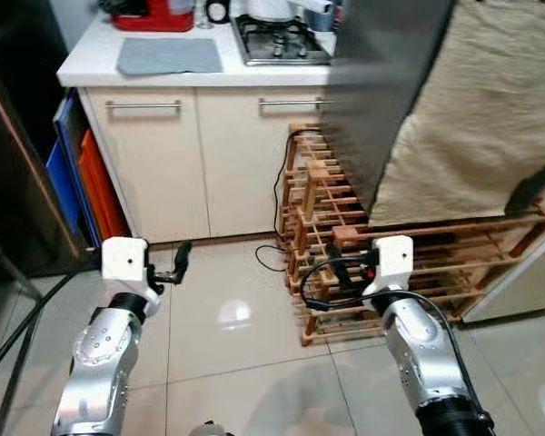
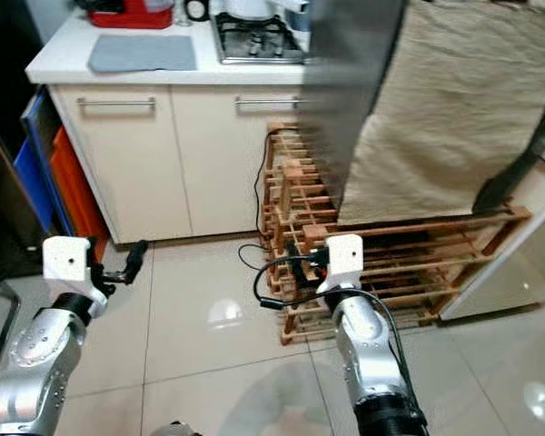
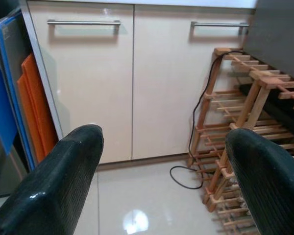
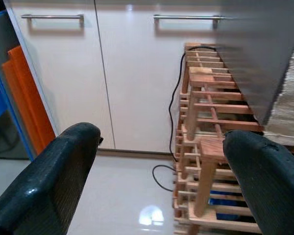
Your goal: Restocking fridge
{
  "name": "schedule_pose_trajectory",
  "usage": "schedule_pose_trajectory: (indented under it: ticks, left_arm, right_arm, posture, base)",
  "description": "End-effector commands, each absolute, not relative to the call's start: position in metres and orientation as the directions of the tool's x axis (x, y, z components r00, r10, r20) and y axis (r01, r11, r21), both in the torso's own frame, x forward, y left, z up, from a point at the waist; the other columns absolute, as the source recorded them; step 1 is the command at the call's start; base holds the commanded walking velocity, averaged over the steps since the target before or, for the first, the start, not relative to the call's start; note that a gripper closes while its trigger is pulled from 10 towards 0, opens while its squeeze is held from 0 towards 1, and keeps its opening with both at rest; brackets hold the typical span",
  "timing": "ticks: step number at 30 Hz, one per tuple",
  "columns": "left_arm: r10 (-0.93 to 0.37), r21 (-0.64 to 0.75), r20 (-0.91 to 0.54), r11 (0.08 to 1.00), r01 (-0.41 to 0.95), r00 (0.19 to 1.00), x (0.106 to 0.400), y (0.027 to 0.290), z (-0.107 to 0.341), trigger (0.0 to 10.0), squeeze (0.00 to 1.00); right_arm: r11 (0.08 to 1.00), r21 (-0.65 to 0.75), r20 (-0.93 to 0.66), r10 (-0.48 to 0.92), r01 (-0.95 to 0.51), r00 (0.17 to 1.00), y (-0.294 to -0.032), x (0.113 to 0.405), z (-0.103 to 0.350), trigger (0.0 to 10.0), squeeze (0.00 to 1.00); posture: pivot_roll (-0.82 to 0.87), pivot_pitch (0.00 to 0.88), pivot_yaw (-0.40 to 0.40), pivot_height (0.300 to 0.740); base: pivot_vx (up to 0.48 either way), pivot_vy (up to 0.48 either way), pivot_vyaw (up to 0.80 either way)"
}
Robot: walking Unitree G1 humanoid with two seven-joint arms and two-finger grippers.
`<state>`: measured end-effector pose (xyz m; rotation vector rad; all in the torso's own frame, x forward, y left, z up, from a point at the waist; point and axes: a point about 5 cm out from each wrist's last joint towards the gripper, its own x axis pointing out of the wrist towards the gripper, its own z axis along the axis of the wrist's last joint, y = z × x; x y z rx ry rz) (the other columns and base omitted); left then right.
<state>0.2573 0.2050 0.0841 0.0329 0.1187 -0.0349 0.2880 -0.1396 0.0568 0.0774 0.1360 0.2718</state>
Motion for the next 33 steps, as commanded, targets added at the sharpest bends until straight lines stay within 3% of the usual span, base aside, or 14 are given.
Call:
schedule_pose_trajectory:
  ticks: [1, 11, 22, 33]
  left_arm:
    - [-0.054, 0.064, -0.109, 0.996, 0.061, 0.993, 0.263, 0.196, 0.089, 10.0, 0.0]
    - [-0.045, 0.085, -0.058, 0.995, 0.05, 0.997, 0.27, 0.194, 0.105, 10.0, 0.0]
    - [-0.036, 0.047, -0.074, 0.998, 0.04, 0.997, 0.268, 0.196, 0.101, 10.0, 0.0]
    - [0.031, 0.072, -0.136, 0.997, -0.022, 0.99, 0.266, 0.201, 0.09, 10.0, 0.0]
  right_arm:
    - [0.963, 0.09, -0.121, 0.262, -0.253, 0.957, -0.144, 0.291, 0.058, 10.0, 0.24]
    - [0.964, 0.101, -0.177, 0.262, -0.248, 0.949, -0.137, 0.29, 0.049, 10.0, 0.22]
    - [0.954, 0.088, -0.14, 0.296, -0.286, 0.945, -0.136, 0.289, 0.054, 10.0, 0.24]
    - [0.951, 0.104, -0.145, 0.303, -0.29, 0.942, -0.137, 0.289, 0.053, 10.0, 0.26]
  posture:
    - [-0.07, 0.0, -0.017, 0.74]
    - [-0.06, 0.0, -0.009, 0.74]
    - [-0.06, 0.0, -0.017, 0.74]
    - [-0.06, 0.0, -0.024, 0.74]
  base:
    - [0.0, 0.0, 0.49]
    - [0.184, 0.282, 0.19]
    - [0.047, 0.466, 0.65]
    - [0.0, 0.0, 0.6]
